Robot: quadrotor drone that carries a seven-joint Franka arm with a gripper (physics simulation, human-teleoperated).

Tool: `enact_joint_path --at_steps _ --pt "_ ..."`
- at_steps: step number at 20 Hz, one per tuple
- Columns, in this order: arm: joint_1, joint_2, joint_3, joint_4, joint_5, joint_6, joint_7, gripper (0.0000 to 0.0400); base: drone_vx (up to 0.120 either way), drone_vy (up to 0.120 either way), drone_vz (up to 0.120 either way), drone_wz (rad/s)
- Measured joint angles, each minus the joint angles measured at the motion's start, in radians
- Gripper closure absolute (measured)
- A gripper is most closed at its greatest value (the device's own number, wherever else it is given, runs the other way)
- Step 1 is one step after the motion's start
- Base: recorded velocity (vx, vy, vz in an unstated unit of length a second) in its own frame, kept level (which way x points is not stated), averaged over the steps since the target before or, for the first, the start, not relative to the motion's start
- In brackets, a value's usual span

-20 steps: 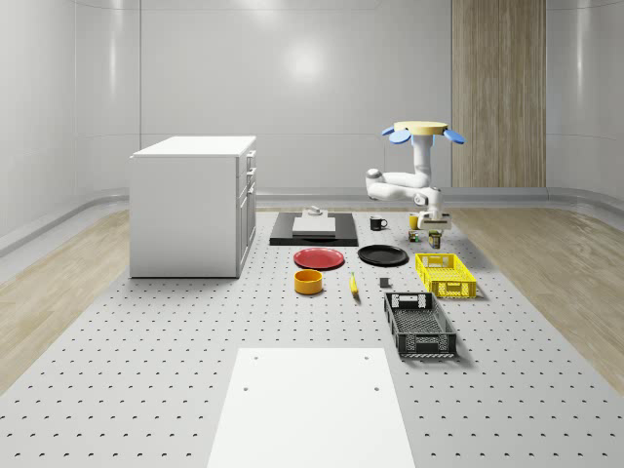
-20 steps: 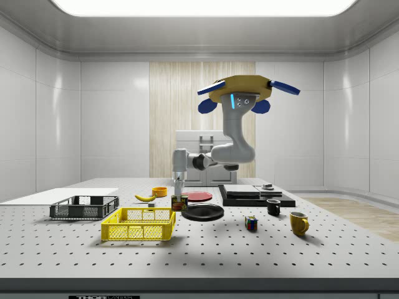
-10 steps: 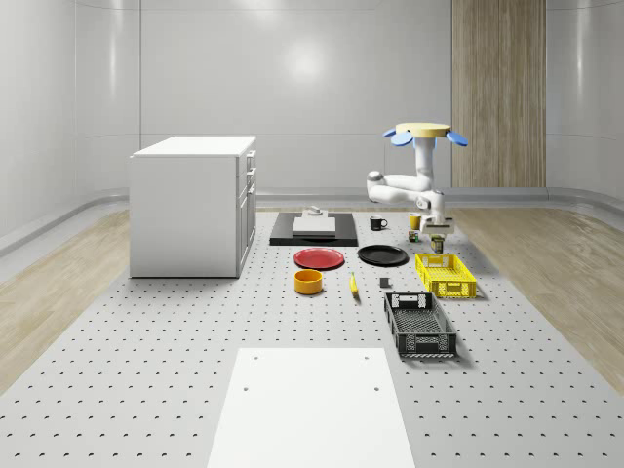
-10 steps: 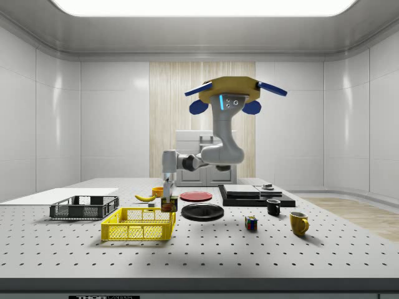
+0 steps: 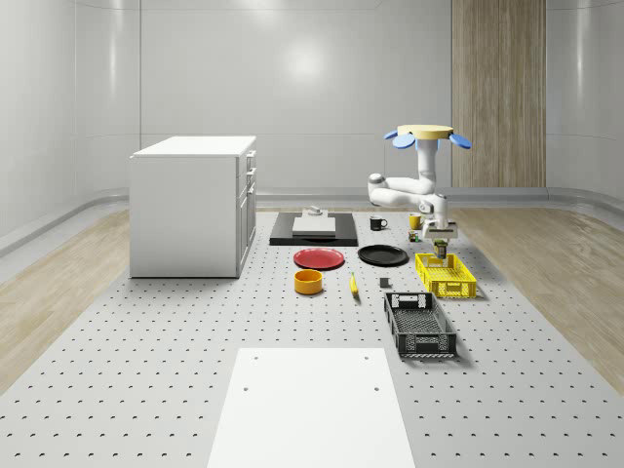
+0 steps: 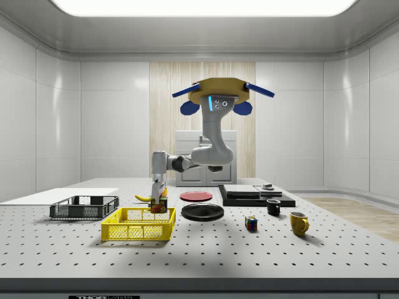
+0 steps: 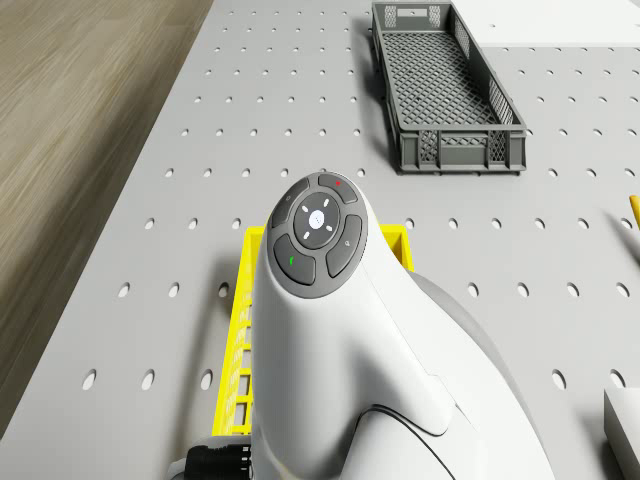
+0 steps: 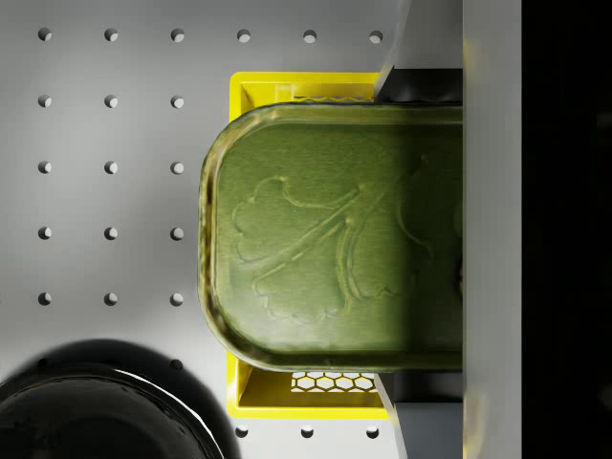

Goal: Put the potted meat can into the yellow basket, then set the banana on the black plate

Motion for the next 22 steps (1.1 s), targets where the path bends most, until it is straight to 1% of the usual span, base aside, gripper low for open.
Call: enact_joint_path --at_steps 3,5,6,9,15,22 --pt "0.0 -0.002 0.0 0.0 0.001 0.002 0.0 0.011 0.12 0.0 -0.093 0.0" --pt "-0.001 -0.003 0.0 0.0 0.001 0.003 0.001 0.011 0.12 0.0 0.0 0.0" --pt "-0.001 -0.004 0.0 0.0 0.001 0.004 0.001 0.011 0.04 0.0 0.0 0.0" --pt "-0.003 -0.007 -0.021 0.004 -0.018 0.013 0.0 0.011 0.0 0.0 0.0 0.0" --pt "-0.012 -0.012 -0.102 0.02 -0.094 0.044 -0.002 0.011 0.0 0.0 0.0 0.0" --pt "-0.028 -0.009 -0.196 0.048 -0.184 0.076 -0.004 0.011 0.0 0.0 0.0 0.0"
